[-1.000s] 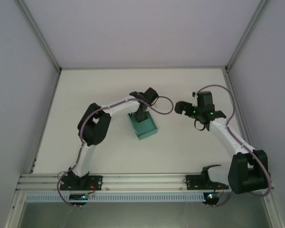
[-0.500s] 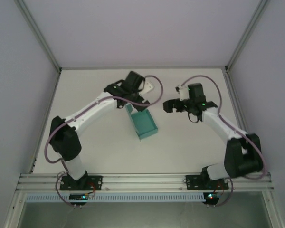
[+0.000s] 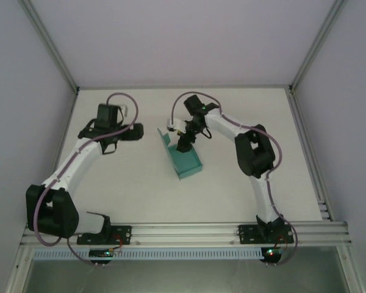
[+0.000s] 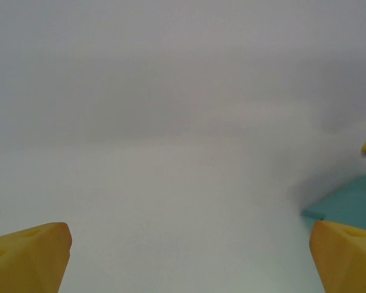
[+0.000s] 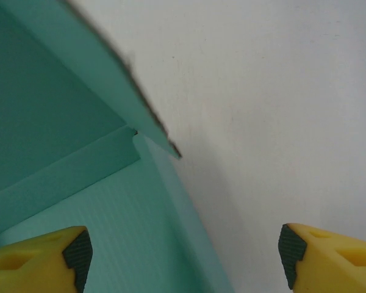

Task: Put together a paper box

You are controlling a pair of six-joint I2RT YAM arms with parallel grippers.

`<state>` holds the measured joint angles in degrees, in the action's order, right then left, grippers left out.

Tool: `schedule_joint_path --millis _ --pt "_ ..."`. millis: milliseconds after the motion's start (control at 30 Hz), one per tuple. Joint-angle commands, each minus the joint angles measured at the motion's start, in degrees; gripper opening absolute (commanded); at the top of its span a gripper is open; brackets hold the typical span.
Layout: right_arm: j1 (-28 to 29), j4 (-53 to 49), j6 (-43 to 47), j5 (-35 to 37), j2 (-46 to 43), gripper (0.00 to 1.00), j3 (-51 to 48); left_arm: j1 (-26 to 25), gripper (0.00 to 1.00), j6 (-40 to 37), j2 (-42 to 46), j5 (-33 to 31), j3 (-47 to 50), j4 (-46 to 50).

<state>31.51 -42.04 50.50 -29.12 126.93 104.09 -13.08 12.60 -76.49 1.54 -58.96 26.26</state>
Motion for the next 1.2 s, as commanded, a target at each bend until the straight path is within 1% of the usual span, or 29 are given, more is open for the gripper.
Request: schedule_joint_path --millis 0,33,100,167,200,233,300,400,500,533,567,633,667,700,733,800,867,933,1000,1033,1067,1133,1167 --pt "0.9 -10.9 8.0 0.6 4.7 0.75 6.9 0.9 0.99 5.2 3.0 1.8 3.5 -3.1" --pt "1.0 -11.4 7.5 0.9 5.7 0.68 8.0 1.1 0.99 5.3 3.3 1.9 4.3 -3.1" --pt "0.9 -10.5 5.1 0.7 6.3 0.51 8.6 1.3 1.0 5.2 3.8 1.3 4.8 -2.8" --pt "0.6 -6.3 1.4 0.9 4.8 0.33 5.7 1.4 0.99 5.0 3.7 0.4 4.3 -2.0" --pt "0.5 -3.4 -0.6 1.9 3.6 0.28 3.4 1.4 0.99 5.0 3.5 0.1 3.8 -1.6" --pt "0.3 -0.6 -1.8 2.6 2.2 0.26 0.7 1.4 0.99 5.0 3.4 0.0 3.3 -1.2" --pt "0.0 6.1 -7.1 5.2 -0.9 0.16 -5.2 1.4 1.0 4.7 3.2 0.3 2.7 -1.9" --pt "-0.7 15.0 -17.8 13.3 -5.0 0.06 -12.3 1.4 1.0 4.6 2.9 0.3 2.5 -3.0" --pt "-0.8 19.1 -29.9 23.2 -9.3 0.06 -18.4 1.4 0.99 4.9 2.1 0.0 2.0 -2.9" --pt "-0.6 19.9 -36.1 27.1 -10.8 0.06 -20.5 1.3 0.99 5.3 2.0 -0.3 2.0 -2.9" --pt "-0.4 19.3 -46.2 31.6 -12.3 0.07 -22.2 1.4 0.99 5.8 1.7 -0.8 2.1 -2.9" --pt "-0.3 13.9 -62.7 38.0 -14.2 0.07 -24.3 1.4 0.99 6.4 1.5 -1.2 2.3 -3.1" --pt "-0.3 10.8 -71.4 40.2 -14.9 0.07 -25.4 1.4 0.99 6.8 1.5 -1.3 2.4 -3.6" --pt "0.0 10.1 -76.7 40.7 -15.5 0.07 -27.2 1.4 0.99 6.8 1.4 -1.2 2.5 -4.0" --pt "0.7 11.2 -79.3 38.5 -16.3 0.1 -30.1 1.4 0.99 6.7 1.2 -0.7 2.6 -4.7" --pt "2.1 11.1 -86.5 38.3 -17.5 0.1 -33.8 1.4 0.99 6.7 0.7 0.1 2.2 -5.1" --pt "3.6 13.1 -90.7 37.7 -19.0 0.11 -36.6 1.4 0.99 6.0 0.0 2.3 2.0 -6.1" --pt "5.2 14.9 -95.6 37.7 -20.9 0.16 -39.2 1.4 0.99 5.4 -0.8 4.9 1.9 -7.0" --pt "6.7 16.3 -98.3 38.5 -22.9 0.21 -41.0 1.3 0.99 4.3 -1.3 7.8 1.9 -8.0" --pt "7.2 15.4 -98.6 38.1 -23.6 0.22 -41.0 1.1 1.0 3.5 -1.4 9.5 2.3 -9.1" --pt "7.2 14.3 -99.2 39.4 -24.0 0.24 -40.6 0.9 1.0 2.5 -1.3 11.1 2.7 -10.5" --pt "7.4 13.3 -97.5 41.4 -24.9 0.36 -39.8 0.4 0.99 -0.1 -1.4 15.5 2.9 -13.6" --pt "7.4 12.2 -97.2 42.4 -25.3 0.38 -39.1 0.2 0.99 -1.1 -1.4 17.2 2.8 -15.2"
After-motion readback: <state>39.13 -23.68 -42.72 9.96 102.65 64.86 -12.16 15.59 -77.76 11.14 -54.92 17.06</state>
